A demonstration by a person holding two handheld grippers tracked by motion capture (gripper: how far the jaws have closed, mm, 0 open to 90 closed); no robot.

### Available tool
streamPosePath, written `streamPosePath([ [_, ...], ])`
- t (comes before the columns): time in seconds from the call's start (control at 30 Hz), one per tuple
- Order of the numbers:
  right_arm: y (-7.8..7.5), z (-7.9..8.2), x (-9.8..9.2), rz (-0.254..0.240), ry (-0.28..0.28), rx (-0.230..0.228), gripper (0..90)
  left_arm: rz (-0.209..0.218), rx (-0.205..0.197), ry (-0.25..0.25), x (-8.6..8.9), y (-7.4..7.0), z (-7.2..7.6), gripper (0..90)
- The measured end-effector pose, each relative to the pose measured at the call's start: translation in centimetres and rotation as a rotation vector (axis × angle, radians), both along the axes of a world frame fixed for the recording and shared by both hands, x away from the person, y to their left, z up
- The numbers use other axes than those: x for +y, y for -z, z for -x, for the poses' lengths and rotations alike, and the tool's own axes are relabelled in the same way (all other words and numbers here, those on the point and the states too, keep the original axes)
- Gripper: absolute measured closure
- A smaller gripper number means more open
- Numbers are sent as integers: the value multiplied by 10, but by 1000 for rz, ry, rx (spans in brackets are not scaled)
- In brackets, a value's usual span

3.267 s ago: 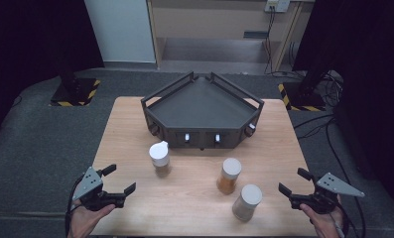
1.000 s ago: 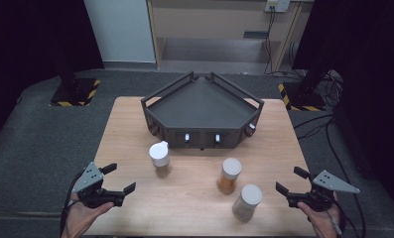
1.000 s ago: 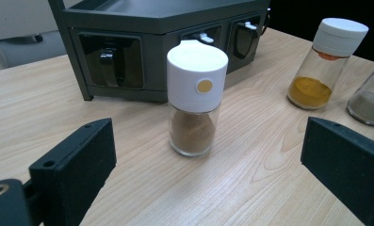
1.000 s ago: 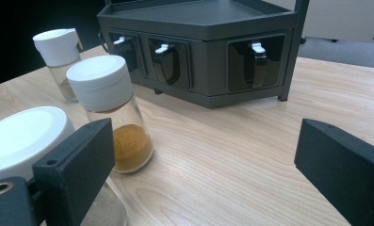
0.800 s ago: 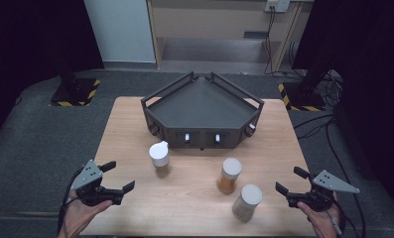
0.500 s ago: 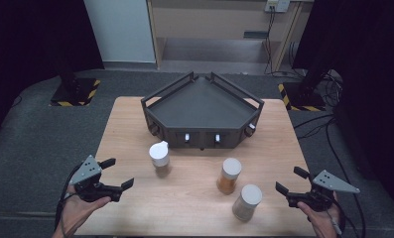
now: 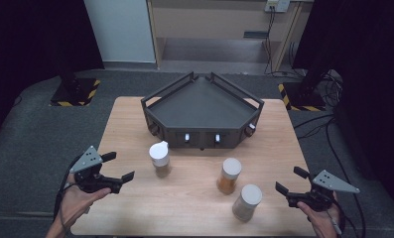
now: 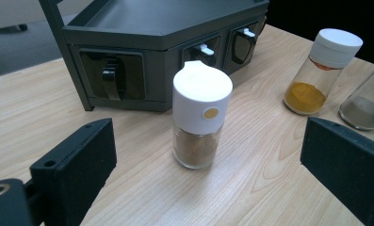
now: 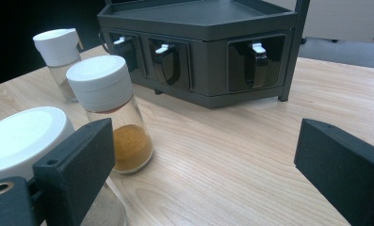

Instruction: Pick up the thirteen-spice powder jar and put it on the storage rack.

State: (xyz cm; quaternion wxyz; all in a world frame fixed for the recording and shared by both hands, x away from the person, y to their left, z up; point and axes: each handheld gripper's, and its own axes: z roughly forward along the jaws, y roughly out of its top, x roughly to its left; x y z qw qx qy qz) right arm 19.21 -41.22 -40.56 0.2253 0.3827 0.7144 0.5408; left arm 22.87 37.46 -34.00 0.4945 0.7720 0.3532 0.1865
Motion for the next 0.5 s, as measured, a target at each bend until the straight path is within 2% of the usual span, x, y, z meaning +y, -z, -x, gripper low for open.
streamPosePath([
  [0.5,0,0,0,-1,-1,0,65,-49,21,12,-14,-20,-20,28],
])
